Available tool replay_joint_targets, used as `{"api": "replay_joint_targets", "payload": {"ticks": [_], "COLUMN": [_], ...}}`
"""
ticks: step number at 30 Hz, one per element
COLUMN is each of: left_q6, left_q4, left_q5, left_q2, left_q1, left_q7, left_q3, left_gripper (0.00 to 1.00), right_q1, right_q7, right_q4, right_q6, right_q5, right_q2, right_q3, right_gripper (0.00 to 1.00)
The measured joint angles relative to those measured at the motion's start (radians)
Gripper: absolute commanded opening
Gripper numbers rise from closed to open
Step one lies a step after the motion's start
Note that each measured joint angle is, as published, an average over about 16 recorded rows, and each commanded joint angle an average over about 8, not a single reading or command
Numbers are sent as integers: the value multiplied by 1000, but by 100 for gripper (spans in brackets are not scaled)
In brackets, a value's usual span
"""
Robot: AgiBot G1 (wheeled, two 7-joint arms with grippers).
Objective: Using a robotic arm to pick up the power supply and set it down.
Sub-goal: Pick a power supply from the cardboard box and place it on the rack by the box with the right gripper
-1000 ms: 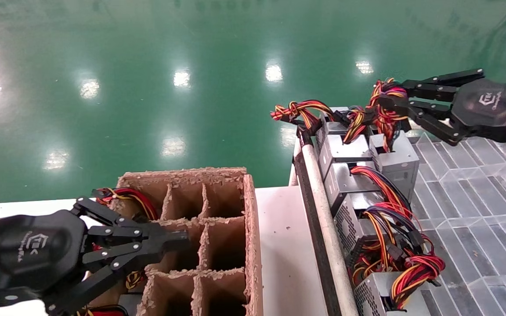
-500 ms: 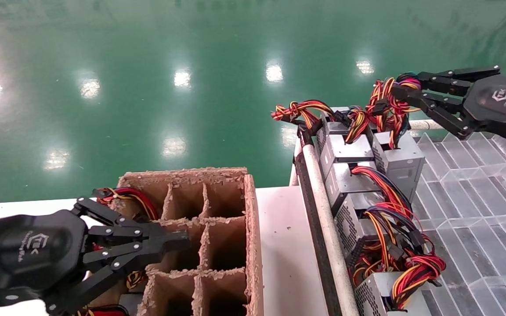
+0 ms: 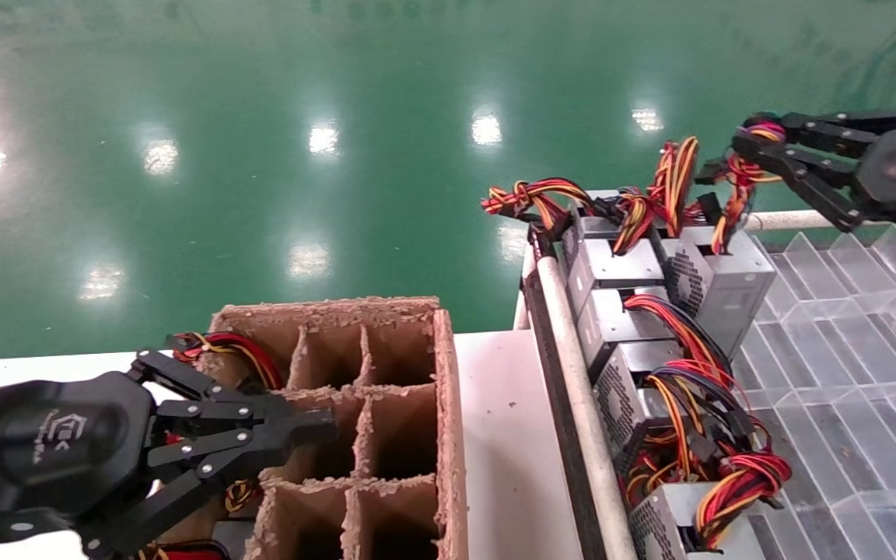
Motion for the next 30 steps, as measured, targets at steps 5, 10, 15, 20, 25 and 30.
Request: {"api": "replay_joint_targets", "payload": {"ticks": [5, 10, 15, 20, 25, 30], "left_q6": [0, 0, 0, 0, 0, 0], "left_q4": [0, 0, 0, 0, 0, 0], "left_q5": [0, 0, 0, 0, 0, 0], "left_q2": [0, 0, 0, 0, 0, 0], "left_q1": [0, 0, 0, 0, 0, 0], "left_q7": [0, 0, 0, 0, 0, 0], "left_q3": [0, 0, 0, 0, 0, 0], "left_gripper": [0, 0, 0, 0, 0, 0], "right_q1": [15, 24, 26, 24, 22, 22], "right_q7": [-8, -4, 0, 2, -2, -8], "right_q4": [6, 17, 26, 25, 10, -14], "right_q6": [-15, -26, -29, -24, -12, 18], "right_q5": [-16, -25, -28, -30, -29, -30], "right_q2": [31, 70, 107, 139, 164, 175], "right_q3": [-11, -18, -22, -25, -26, -26], "right_gripper": [0, 0, 0, 0, 0, 0]}}
